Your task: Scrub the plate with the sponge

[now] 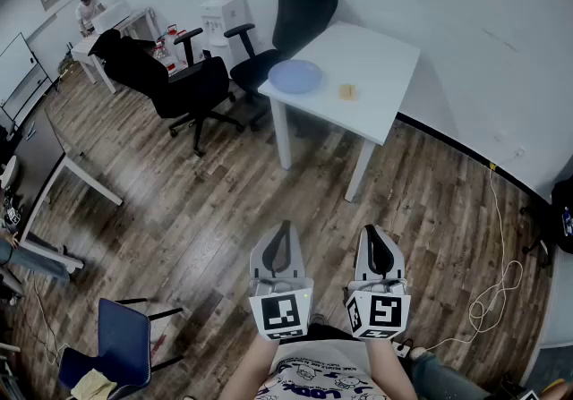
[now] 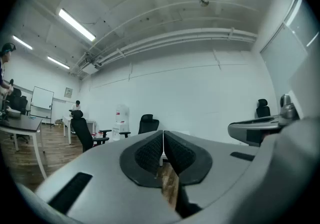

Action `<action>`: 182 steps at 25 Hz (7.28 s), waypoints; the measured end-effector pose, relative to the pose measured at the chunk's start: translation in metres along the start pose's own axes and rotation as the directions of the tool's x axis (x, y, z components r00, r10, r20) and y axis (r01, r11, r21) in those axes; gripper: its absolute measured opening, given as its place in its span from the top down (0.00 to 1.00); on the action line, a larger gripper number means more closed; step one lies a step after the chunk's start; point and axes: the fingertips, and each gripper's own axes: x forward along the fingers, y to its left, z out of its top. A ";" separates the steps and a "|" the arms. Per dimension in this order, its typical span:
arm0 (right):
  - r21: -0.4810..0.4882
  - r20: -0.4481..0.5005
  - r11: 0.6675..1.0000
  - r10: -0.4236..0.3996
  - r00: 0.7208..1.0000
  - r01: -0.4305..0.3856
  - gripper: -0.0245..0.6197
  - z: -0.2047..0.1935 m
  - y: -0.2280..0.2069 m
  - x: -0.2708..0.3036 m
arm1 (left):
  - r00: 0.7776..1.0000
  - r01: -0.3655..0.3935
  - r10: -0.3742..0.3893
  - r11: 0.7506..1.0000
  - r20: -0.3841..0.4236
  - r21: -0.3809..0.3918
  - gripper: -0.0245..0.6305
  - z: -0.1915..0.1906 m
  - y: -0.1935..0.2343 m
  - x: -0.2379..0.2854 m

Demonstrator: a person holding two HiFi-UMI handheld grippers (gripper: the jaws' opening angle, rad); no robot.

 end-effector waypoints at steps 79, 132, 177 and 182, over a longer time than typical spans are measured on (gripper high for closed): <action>0.082 -0.120 0.994 -0.068 0.990 0.078 0.92 -0.034 -0.030 0.341 | 0.993 0.042 -0.049 0.997 -0.112 -0.067 0.94 -0.041 0.134 0.327; 0.093 -0.355 0.969 -0.185 0.917 0.231 0.92 -0.126 -0.228 0.698 | 0.940 0.138 -0.157 0.987 -0.302 -0.081 0.94 -0.102 0.127 0.748; 0.027 -0.745 0.944 -0.201 0.636 0.330 0.89 -0.262 -0.223 0.669 | 0.760 0.309 -0.379 0.926 -0.528 -0.219 0.94 -0.201 0.101 0.800; 0.036 -0.747 0.946 -0.189 0.638 0.323 0.84 -0.262 -0.220 0.669 | 0.757 0.317 -0.387 0.922 -0.526 -0.222 0.94 -0.202 0.100 0.800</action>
